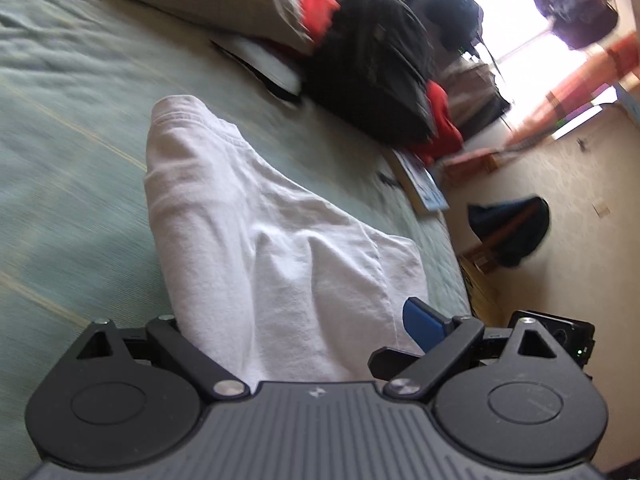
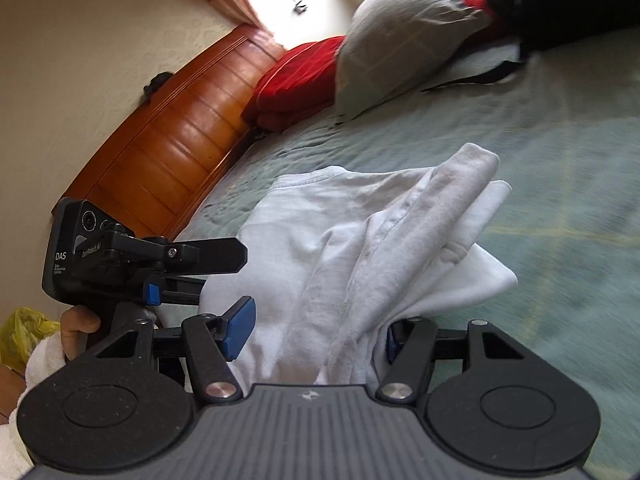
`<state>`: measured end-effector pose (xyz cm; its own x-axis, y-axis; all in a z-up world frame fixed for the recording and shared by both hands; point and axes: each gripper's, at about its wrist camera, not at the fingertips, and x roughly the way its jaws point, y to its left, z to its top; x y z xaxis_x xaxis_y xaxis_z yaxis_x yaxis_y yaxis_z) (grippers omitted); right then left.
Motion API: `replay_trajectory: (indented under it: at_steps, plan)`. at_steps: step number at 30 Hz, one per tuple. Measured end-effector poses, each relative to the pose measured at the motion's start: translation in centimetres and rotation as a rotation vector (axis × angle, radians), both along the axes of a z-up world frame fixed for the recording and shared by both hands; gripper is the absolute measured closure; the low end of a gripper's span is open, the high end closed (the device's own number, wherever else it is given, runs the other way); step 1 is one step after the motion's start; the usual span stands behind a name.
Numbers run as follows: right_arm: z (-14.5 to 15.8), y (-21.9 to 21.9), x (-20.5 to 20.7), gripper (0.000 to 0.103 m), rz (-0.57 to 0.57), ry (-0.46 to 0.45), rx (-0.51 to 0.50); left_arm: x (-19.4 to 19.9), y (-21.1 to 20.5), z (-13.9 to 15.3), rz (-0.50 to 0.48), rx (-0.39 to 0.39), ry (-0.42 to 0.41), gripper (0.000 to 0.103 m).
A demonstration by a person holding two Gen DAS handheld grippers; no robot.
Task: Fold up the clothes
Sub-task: 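Grasp the shirt's edge with both tools and fold it over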
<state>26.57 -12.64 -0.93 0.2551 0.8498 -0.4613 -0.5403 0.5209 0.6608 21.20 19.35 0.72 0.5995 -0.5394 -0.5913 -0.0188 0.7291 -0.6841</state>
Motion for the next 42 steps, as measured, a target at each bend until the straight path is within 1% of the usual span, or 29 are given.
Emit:
replay_trajectory:
  at_steps: [9,20,24,28,33,35,42]
  plan:
    - [1.0,11.4,2.5,0.036,0.105,-0.03,0.001,0.2,10.4,0.7,0.162,0.05,0.011,0.01]
    - [1.9,25.3,5.0,0.036,0.178,-0.091,0.027,2.7,22.4,0.7,0.326,0.117,0.019,0.01]
    - [1.6,30.0,5.8,0.036,0.198,-0.091,0.024,3.7,26.5,0.7,0.382,0.142,0.023,0.01]
    - [1.3,33.5,6.3,0.036,0.19,-0.093,0.029,4.7,29.0,0.4,0.403,0.17,0.031,0.01]
    - [0.4,36.7,6.3,0.036,0.171,-0.095,0.027,6.0,32.1,0.1,0.431,0.204,0.041,0.01]
    - [0.0,37.8,6.1,0.036,0.174,-0.082,0.026,6.6,33.3,0.0,0.442,0.218,0.046,0.01]
    - [-1.8,40.9,5.2,0.036,0.215,-0.049,0.015,6.8,34.9,-2.0,0.495,0.261,0.065,0.01]
